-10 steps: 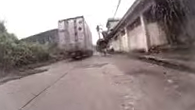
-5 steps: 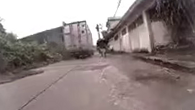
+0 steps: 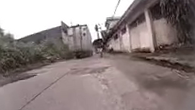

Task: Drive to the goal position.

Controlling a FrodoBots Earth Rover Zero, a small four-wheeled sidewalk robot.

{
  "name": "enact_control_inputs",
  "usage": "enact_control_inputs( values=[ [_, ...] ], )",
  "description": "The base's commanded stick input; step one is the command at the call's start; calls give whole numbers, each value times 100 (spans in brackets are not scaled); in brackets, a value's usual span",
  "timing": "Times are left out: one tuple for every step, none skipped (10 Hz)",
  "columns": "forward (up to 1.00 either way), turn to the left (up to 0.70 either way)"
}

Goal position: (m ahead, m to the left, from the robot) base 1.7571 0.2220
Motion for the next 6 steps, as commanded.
enact_control_inputs(
  values=[
    [85, 1],
    [85, 1],
    [85, 1],
    [85, 1],
    [85, 1],
    [85, 1]
  ],
)
